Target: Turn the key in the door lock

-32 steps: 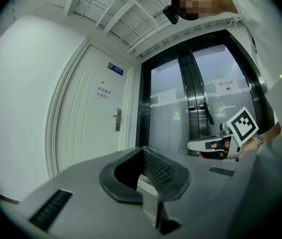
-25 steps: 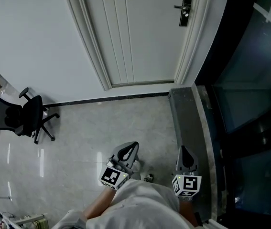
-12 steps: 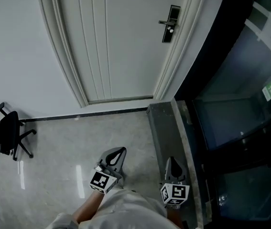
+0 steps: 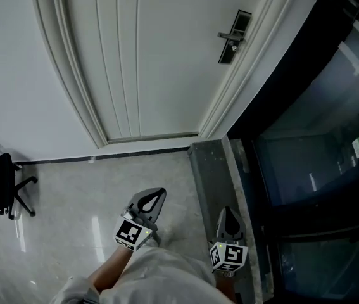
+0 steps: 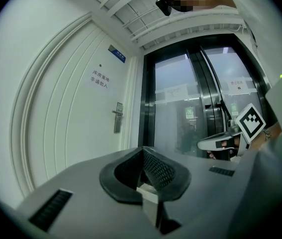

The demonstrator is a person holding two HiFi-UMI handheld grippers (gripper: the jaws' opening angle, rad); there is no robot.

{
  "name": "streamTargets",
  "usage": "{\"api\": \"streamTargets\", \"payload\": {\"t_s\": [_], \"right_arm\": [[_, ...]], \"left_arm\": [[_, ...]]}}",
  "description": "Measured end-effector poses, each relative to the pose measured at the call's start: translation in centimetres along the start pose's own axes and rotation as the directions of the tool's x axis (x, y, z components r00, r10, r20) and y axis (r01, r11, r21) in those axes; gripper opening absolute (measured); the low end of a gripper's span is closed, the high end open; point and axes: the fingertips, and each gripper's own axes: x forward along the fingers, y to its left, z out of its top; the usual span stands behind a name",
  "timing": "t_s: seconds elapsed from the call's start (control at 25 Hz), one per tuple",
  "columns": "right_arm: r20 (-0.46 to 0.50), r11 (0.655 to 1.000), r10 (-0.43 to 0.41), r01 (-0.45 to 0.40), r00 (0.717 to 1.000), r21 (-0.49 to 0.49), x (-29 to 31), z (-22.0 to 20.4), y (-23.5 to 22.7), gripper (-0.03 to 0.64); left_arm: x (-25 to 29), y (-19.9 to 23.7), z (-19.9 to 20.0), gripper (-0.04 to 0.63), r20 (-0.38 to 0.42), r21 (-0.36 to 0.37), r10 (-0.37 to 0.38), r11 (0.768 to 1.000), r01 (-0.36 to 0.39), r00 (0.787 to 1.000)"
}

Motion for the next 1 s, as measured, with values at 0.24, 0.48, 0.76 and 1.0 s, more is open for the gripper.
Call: {"api": "streamTargets", "payload": {"t_s": [0.24, 0.48, 0.76, 1.0], "right_arm": [[-0.017, 1.000, 0.000, 0.000, 1.000, -0.005, 3.2, 0.1, 1.3, 0.002], [-0.052, 1.000, -0.007, 0.007, 0.999, 0.005, 5.7, -0.5, 0.2, 0.002], [-0.056, 0.997, 0.083, -0.082, 0.995, 0.015, 11.5, -1.1, -1.2, 0.002], [-0.040, 0.989, 0.148, -0.148, 0.988, 0.011, 18.0, 0.4, -4.8, 0.002]], "left_arm": [[2.5, 3.5, -0.2, 0.003, 0.004, 0.015, -0.018, 1.000, 0.018, 1.000], [4.7, 4.0, -1.6, 0.003, -0.022, -0.047, -0.028, 0.999, 0.027, 0.999], [8.8, 5.4, -2.7, 0.003, -0.054, -0.040, 0.022, 0.999, -0.024, 0.998], [14.6, 7.1, -1.0, 0.003, -0.060, -0.005, 0.055, 0.998, -0.056, 0.997]]}}
